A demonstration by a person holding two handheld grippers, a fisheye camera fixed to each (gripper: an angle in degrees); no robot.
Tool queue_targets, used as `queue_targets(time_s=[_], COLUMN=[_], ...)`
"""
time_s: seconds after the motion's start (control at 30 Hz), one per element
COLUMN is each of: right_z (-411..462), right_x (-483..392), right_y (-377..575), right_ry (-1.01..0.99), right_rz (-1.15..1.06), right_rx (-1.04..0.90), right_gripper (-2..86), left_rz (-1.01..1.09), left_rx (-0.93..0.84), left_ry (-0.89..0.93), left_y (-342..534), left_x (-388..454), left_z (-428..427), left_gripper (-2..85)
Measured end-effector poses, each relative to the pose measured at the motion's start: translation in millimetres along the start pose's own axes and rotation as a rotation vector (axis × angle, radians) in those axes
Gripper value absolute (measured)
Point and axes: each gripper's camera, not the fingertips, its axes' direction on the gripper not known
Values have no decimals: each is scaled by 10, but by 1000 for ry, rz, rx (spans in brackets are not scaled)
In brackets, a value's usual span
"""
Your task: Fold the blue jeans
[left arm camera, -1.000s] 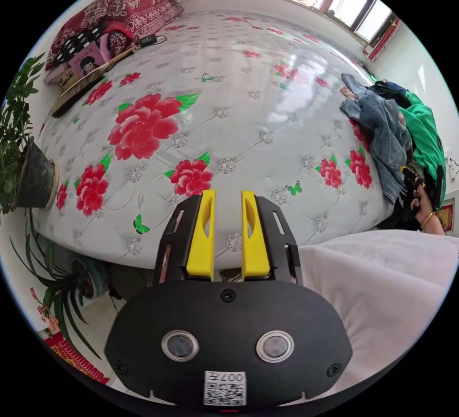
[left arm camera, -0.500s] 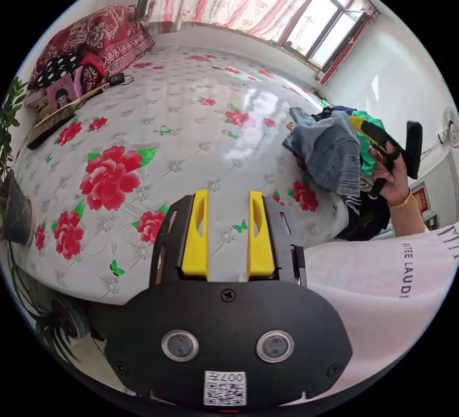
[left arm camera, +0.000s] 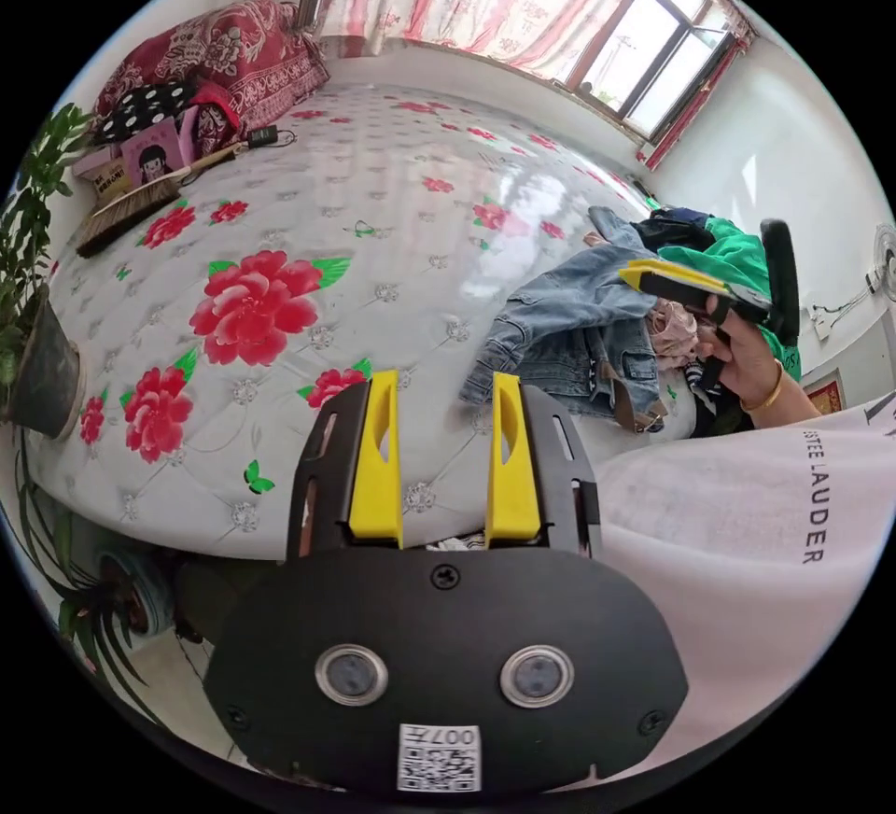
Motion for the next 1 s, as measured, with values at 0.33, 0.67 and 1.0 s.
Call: queue_targets(time_s=[0.33,0.67,1.0], right_z=[1059,611,712], right_x=[85,-91,-1006], right_y=[115,-659,-1039], right_ry=[371,215,-132], right_rz=[-307,-189,-388], right_rx=[-213,30,182], right_gripper=[136,19,50], left_rz=[249,170,-294], left_rx=[-244,-7,251], left_ry=[3,36,-491], left_y=[-923,-1239,-467], left_x=[735,443,-922], left_z=[1019,-198,-2166], left_gripper=[173,29,24])
